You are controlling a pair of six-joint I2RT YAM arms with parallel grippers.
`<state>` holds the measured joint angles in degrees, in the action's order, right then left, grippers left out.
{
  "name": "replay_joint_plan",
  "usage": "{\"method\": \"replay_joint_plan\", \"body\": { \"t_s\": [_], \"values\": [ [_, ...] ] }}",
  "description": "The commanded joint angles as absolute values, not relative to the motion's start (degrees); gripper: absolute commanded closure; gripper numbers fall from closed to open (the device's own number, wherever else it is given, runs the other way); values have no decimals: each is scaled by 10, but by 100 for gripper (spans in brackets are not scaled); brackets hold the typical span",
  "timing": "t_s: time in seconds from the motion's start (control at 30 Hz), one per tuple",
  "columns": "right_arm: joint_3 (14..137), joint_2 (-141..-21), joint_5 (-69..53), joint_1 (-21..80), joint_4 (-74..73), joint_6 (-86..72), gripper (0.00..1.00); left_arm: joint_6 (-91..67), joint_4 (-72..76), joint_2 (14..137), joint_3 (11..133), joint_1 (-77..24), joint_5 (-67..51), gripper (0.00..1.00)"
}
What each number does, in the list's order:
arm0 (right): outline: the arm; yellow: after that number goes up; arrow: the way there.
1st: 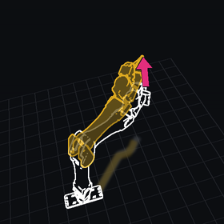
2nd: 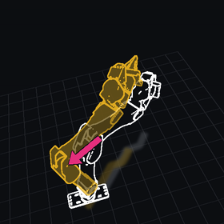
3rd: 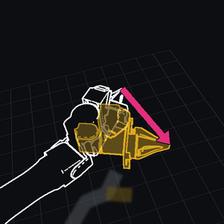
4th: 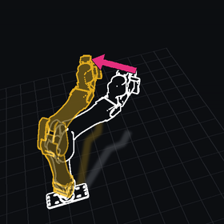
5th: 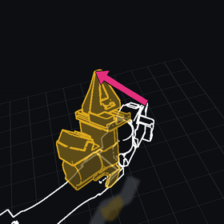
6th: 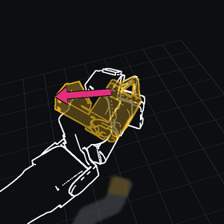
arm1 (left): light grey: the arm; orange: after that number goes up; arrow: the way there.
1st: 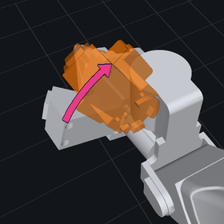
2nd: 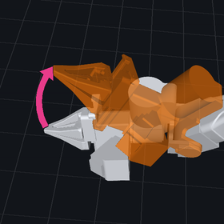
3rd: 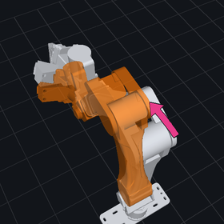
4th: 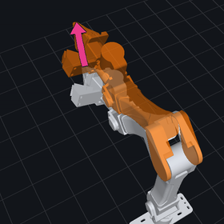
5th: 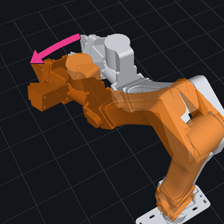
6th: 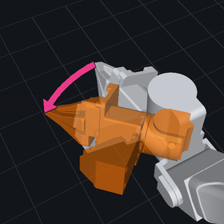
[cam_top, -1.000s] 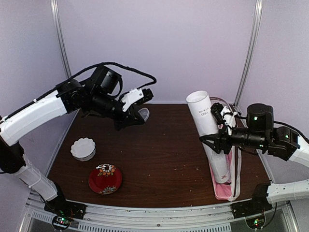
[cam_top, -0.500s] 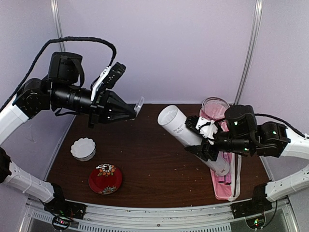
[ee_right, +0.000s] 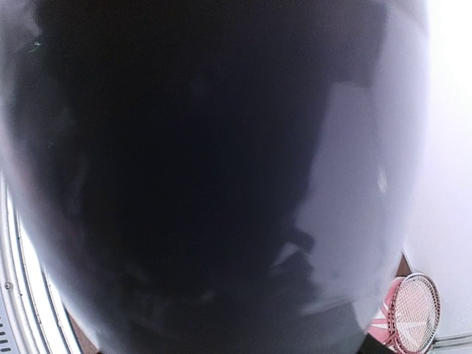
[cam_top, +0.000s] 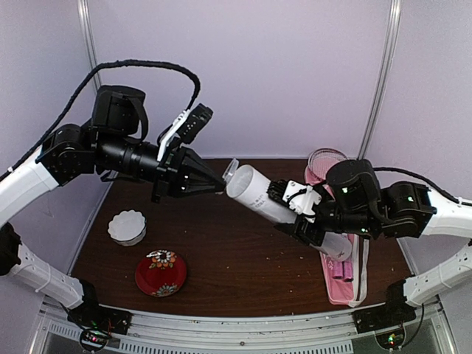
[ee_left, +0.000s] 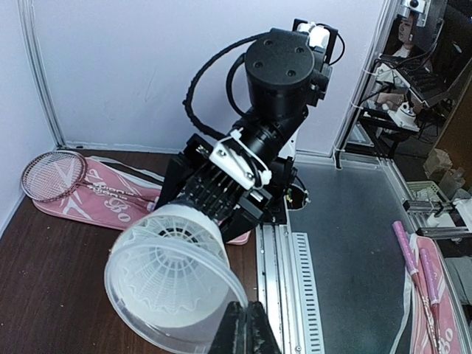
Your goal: Pack up the badminton gear
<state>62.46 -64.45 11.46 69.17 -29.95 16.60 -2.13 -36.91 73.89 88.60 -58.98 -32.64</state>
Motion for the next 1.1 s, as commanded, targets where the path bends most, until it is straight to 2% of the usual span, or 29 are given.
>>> {"method": "replay_joint_plan", "body": {
  "t_s": [0.0,0.5,1.07],
  "values": [
    [652,-644,152,698,-299,164,42,-35,-331,750,887,-592,-354,100],
    [649,-641,162,703,-299,164,43,-51,-303,771,872,-593,-344,100],
    [640,-634,164,720,-287,184,42,-54,-301,775,867,-593,-417,100]
  ]
}}
